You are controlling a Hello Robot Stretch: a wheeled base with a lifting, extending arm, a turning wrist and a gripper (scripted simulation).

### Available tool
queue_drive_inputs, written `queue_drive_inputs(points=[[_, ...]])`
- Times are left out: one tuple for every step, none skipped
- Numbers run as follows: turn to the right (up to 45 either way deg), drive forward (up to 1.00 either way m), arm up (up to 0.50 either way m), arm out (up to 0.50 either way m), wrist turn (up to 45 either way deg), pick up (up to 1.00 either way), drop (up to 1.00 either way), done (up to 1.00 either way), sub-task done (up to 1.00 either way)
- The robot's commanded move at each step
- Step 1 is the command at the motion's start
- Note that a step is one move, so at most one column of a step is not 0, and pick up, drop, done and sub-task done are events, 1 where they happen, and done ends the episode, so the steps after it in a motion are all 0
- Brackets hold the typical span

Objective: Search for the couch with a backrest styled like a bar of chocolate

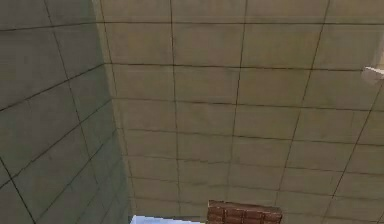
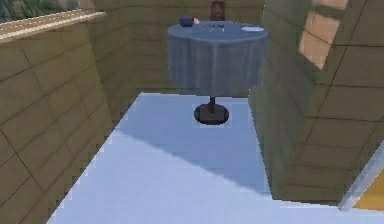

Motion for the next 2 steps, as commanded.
queue_drive_inputs(points=[[18.0,0.00,0.00,0.00,0.0,0.00,0.00,0.00,0.00],[0.0,0.00,0.00,0.00,0.0,0.00,0.00,1.00,0.00]])
